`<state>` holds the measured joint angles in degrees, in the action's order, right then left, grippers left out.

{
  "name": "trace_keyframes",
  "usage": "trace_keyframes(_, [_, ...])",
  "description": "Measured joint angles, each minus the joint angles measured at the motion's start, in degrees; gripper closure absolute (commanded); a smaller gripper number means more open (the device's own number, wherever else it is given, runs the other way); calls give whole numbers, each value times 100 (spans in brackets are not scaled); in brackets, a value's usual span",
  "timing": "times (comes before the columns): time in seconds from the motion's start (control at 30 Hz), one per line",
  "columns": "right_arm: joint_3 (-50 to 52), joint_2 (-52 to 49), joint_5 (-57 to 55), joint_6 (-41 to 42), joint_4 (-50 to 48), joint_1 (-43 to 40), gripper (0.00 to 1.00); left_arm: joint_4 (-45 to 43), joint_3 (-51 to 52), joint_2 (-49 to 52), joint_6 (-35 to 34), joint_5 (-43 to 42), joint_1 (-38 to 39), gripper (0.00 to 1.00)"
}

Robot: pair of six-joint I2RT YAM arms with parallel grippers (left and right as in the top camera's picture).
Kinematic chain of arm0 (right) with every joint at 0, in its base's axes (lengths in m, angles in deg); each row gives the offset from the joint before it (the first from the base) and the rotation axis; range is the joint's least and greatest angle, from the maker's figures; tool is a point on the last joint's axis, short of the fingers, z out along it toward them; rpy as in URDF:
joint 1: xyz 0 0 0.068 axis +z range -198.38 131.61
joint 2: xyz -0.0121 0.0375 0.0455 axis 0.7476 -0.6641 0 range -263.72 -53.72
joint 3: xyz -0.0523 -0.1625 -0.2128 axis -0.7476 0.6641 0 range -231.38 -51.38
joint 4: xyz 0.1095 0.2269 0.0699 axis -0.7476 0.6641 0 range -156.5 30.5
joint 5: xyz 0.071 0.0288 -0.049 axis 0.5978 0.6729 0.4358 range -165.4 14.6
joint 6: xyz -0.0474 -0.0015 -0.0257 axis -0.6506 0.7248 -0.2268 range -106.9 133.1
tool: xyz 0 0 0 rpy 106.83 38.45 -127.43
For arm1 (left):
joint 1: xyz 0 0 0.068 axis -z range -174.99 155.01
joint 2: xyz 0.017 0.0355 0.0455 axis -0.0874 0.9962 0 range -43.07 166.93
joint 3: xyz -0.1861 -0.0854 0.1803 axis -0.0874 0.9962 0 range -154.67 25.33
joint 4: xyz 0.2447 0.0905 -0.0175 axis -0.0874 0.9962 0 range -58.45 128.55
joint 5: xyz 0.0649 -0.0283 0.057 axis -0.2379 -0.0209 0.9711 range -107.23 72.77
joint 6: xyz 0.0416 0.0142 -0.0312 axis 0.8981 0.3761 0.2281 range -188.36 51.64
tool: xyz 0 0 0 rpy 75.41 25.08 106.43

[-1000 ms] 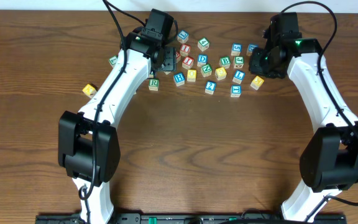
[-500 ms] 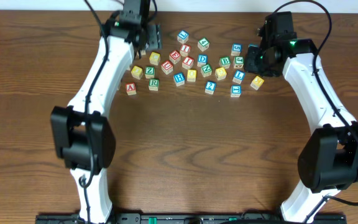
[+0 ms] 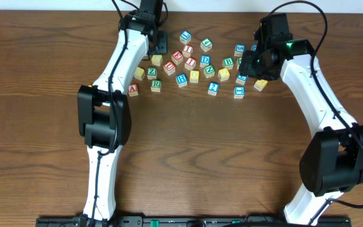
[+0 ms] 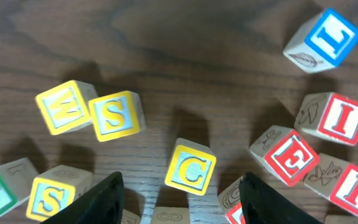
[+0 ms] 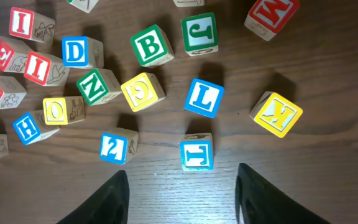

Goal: Spell out CORL
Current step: 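Lower the left gripper and grasp the yellow C block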

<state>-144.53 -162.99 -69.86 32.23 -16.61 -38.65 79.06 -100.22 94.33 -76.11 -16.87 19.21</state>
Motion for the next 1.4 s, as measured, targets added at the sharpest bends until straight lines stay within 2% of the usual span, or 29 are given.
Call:
trace_keyframes(0.27, [0, 0, 2, -2, 0, 0, 44, -22, 0, 66, 483, -72, 0, 43])
trace_keyframes(0.87, [0, 0, 2, 0, 9, 35, 40, -245, 2, 461, 654, -114, 0, 45])
trace_keyframes(1.0, [0, 0, 2, 0, 9, 35, 39, -247, 7, 520, 660, -116, 0, 51])
trace_keyframes(1.2, [0, 0, 2, 0, 11, 35, 39, -251, 17, 586, 671, -133, 0, 52])
trace_keyframes(1.4, [0, 0, 2, 0, 15, 35, 38, -254, 17, 671, 673, -136, 0, 62])
